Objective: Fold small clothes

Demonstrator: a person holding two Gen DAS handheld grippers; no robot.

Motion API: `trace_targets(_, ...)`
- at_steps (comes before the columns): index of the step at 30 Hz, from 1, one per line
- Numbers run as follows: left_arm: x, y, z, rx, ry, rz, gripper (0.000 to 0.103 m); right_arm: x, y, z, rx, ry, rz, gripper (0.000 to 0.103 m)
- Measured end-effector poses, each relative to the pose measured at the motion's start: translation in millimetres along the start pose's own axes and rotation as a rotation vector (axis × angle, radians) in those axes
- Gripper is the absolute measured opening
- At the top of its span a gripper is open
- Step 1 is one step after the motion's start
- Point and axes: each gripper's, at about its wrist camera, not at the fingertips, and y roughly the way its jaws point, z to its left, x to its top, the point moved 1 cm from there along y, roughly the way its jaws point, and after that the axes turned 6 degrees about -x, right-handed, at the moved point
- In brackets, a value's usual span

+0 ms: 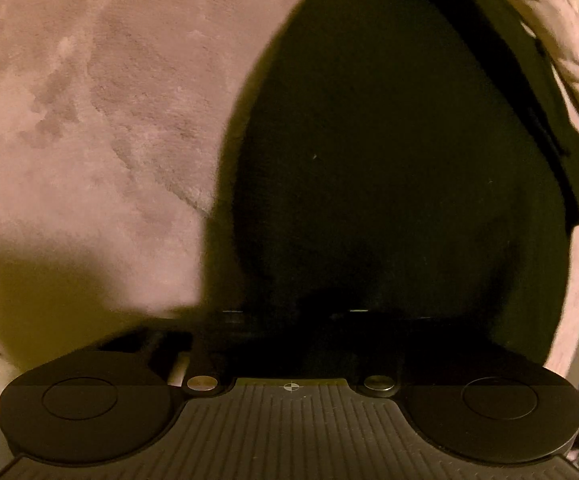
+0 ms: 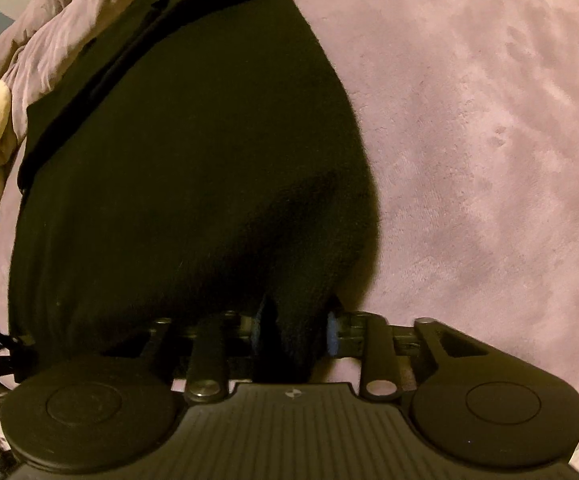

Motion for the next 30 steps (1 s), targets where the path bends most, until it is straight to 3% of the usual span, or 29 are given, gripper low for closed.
trace_targets(4,13,-18,-4,-0.109,-0.017,-0.032,0.01,7,-12,0,0.053,0.027,0.0,0.011)
trace_targets(9,44,-44,-19,-0.232,-0.035,-0.173,0.01,31,-35,10,0.17,0.099,-0.103,0.011)
trace_targets(14,76,-57,-41,-0.299,-0.011,-0.291,0.01,68,-44,22,0.245,0.129,-0.221,0.01)
trace_targets(23,138,-40,-63,-0.31,-0.02,-0.425,0.01,118,-27,31,0.24,0.21,-0.35,0.01)
trace_targets(30,158,-27,-79,-0.193,0.05,-0.45,0.013,135,-15,40,0.145,0.189,-0.396,0.012)
